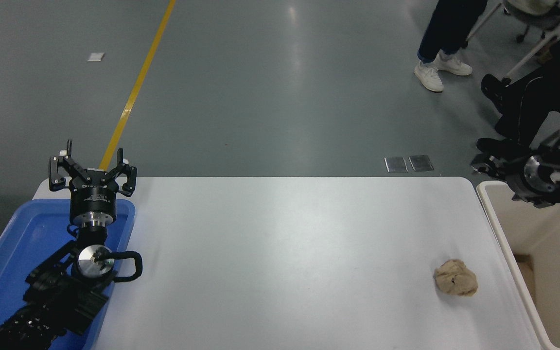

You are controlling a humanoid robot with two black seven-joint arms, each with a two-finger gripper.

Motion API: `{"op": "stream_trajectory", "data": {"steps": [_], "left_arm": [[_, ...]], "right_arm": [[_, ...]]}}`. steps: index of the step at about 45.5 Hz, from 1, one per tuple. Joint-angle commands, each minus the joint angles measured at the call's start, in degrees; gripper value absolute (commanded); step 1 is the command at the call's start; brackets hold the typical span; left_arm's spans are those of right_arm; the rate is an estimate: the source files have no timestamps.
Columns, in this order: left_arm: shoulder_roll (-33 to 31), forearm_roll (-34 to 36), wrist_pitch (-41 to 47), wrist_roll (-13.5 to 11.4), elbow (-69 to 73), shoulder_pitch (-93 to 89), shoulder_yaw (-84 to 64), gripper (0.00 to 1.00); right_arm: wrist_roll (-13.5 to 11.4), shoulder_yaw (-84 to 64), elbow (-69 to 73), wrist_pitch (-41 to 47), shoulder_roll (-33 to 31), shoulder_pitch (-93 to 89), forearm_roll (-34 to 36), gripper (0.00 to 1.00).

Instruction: Pick up foil plate and place in dustbin

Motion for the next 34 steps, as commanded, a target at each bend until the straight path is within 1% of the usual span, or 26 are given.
{"op": "stream_trajectory", "data": {"steps": [1,6,14,21,30,32,34], "left_arm": [[0.1,0.0,0.0,0.0,0.0,0.0,0.0,0.99],[0.1,0.0,0.0,0.0,0.0,0.0,0.0,0.99],[0.1,0.0,0.0,0.0,0.0,0.0,0.0,0.99],[0.1,0.0,0.0,0.0,0.0,0.0,0.0,0.99],[0.1,0.0,0.0,0.0,0.0,0.0,0.0,0.99],[0.1,0.0,0.0,0.0,0.0,0.0,0.0,0.99],[0.1,0.0,0.0,0.0,0.0,0.0,0.0,0.99]], "right_arm": [[0.0,-6.4,25.4,1.2,6.4,22.7,0.0,1.00],[0.0,-6.4,28.4,7.1,8.1,28.0,0.0,1.00],[0.0,-4.8,28.3,17.9,8.3,36.4,0.0,1.00],[-0.3,-1.6,28.1,32.7,7.9,39.4,0.0,1.00],[-0.7,2.6,28.0,32.8,8.4,39.4,0.0,1.00],[-1.2,2.6,28.0,32.8,8.7,39.3,0.0,1.00],[-2.3,2.4,28.0,32.8,8.9,39.1,0.0,1.00]]}}
